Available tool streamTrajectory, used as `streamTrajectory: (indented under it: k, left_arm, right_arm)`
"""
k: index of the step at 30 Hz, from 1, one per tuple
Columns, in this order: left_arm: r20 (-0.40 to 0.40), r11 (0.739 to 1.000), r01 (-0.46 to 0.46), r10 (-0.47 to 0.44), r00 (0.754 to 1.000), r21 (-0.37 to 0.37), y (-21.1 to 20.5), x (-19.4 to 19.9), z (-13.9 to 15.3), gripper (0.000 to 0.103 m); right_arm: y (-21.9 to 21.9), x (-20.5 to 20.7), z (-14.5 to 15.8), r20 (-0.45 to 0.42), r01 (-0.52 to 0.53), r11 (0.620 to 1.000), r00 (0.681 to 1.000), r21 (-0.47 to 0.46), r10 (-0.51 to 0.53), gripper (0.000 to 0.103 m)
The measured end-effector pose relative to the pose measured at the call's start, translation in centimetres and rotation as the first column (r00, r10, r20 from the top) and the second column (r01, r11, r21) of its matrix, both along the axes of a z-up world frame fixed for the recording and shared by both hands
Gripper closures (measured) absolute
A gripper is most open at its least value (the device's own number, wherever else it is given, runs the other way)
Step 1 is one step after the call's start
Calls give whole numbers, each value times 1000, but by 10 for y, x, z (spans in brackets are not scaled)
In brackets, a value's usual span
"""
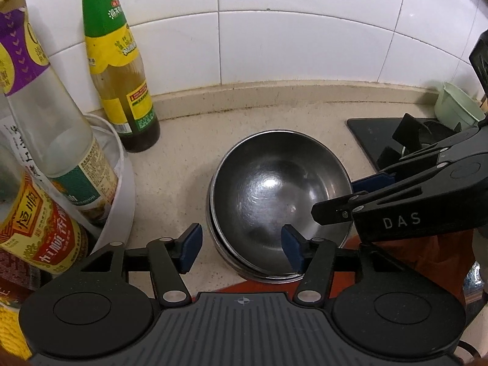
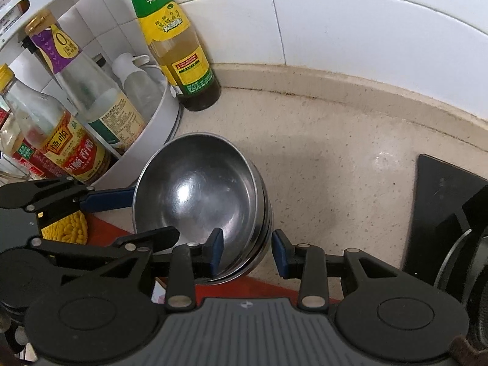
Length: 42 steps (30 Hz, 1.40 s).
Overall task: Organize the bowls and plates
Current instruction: 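Grip the rim of the nested steel bowl stack with both grippers, then lift the bowl stack with both grippers and carry it toward the plate stack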
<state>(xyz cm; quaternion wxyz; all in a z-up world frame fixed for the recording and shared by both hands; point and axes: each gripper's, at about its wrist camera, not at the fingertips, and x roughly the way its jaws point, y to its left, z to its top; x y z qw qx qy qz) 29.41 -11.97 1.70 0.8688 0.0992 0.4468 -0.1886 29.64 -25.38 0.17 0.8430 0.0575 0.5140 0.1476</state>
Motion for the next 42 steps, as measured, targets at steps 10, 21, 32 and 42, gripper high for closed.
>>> streamTrajectory:
  k: [10,21,32,42]
  left_arm:
    - [33,1000,22,-22,999,-2,7,-14,9,24]
    - [45,992,123,-123,991,6,22,-36,9,17]
    - [-35,970,242,-243,969,-30,19,-15,-40,17]
    - [-48,937,339,-344,938,-87,6,14,-62,6]
  right_arm:
    - [-5,-7,5,-9,41,999,999,16,-40,54]
    - [1,-6,7,-3,33,999,999,37,-33,36]
    - [-6,16,-26,-81,70,994,995,80,-64,34]
    - [-14,44,-52,-132,85,966,990,245,-54,31]
